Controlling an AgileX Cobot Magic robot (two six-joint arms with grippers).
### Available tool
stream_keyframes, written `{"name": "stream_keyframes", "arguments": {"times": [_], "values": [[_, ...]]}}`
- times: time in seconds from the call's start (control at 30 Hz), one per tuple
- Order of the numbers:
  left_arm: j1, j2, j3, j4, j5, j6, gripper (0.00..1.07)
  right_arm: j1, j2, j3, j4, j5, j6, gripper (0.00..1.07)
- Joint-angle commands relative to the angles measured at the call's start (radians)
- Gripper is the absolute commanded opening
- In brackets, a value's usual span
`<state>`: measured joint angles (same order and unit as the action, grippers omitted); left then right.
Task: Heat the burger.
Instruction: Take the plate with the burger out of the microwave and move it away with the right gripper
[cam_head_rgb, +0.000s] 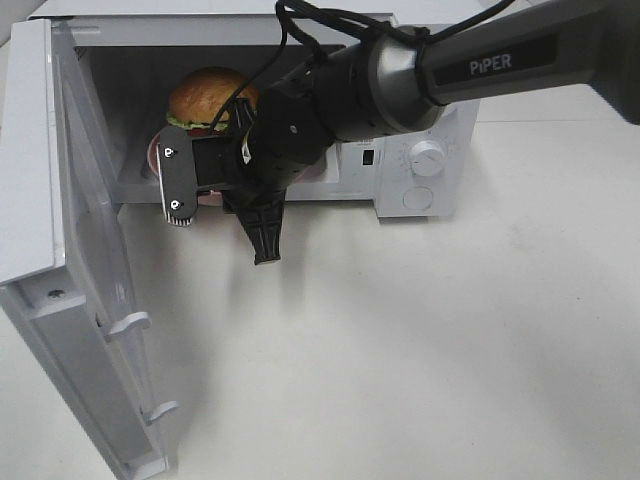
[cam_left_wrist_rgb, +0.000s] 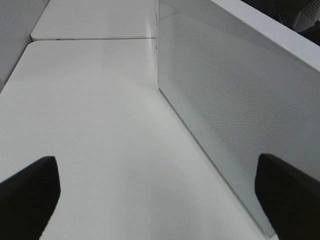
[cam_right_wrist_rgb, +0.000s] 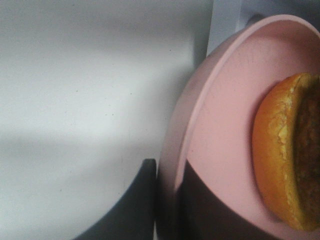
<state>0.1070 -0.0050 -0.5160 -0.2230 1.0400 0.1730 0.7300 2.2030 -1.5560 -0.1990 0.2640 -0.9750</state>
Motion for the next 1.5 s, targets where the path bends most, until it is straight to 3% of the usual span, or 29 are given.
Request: {"name": "stream_keyframes", "arguments": {"times": [0.03,0.8,1.5], "values": [[0.003,-0.021,0.001,-0.007,0.0,0.001,0.98,0.002,-0.064,0.049,-0.043,-0.098,-0.024,0.0],[0.003,-0.021,0.001,-0.007,0.0,0.001,0.98,0.002,-0.315,0.46,-0.045,-0.338,-0.041,0.0],[0.003,-0.021,0.001,-0.007,0.0,0.001,0.98,0.017,-0.531,0.697,-0.06,-0.387,-0.04,0.0]]}}
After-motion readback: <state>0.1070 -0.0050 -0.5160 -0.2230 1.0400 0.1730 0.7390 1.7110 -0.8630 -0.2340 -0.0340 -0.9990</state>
